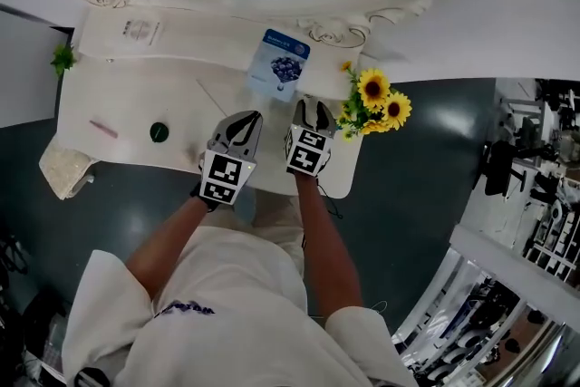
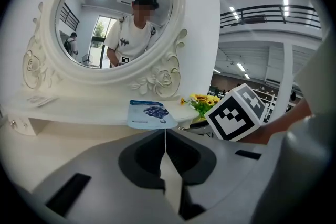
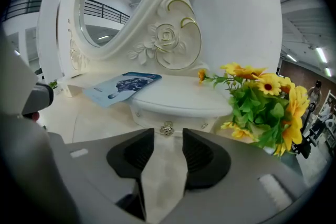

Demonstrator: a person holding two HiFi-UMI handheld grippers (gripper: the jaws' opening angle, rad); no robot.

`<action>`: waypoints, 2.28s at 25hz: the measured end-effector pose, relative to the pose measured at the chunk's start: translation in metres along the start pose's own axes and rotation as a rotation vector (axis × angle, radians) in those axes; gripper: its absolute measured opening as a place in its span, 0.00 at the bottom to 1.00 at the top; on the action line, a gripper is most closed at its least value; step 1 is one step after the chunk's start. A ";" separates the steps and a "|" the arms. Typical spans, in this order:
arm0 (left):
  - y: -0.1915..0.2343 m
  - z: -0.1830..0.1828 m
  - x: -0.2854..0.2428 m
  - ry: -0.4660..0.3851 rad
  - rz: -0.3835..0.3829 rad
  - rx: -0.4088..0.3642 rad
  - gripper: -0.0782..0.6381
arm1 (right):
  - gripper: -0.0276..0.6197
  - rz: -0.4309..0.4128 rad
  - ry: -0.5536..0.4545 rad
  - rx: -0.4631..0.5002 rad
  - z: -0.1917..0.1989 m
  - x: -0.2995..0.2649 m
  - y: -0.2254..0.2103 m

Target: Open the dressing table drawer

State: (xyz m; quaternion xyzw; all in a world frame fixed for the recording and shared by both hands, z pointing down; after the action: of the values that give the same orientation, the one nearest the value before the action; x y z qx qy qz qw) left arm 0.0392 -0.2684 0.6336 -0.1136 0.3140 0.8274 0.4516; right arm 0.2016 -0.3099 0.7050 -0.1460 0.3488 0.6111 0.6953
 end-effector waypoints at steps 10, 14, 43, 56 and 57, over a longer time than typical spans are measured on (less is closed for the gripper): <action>0.002 0.006 -0.004 0.026 0.000 0.008 0.12 | 0.27 -0.001 0.004 0.004 -0.006 -0.020 0.003; -0.002 0.010 -0.003 0.038 0.022 0.001 0.12 | 0.22 0.016 0.016 0.002 -0.005 -0.021 0.004; -0.019 0.022 0.015 0.067 0.056 -0.040 0.12 | 0.20 -0.020 0.046 0.018 0.001 -0.017 0.004; -0.022 0.025 0.017 0.067 0.066 -0.045 0.12 | 0.20 -0.022 0.043 0.012 0.006 -0.014 0.007; -0.022 0.025 0.018 0.067 0.066 -0.044 0.12 | 0.20 -0.023 0.041 0.013 0.006 -0.013 0.007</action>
State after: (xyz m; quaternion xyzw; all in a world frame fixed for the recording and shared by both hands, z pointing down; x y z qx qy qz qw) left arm 0.0498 -0.2320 0.6351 -0.1404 0.3143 0.8444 0.4105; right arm 0.1964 -0.3144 0.7199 -0.1581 0.3653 0.5978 0.6958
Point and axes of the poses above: the fingertips, and each gripper's own axes: x backward along the fingers, y to its left, z out of its underside, the point moved 4 cm from there along x, backward along the fingers, and after that the axes turned 14 degrees about x, right-handed, at the moved point
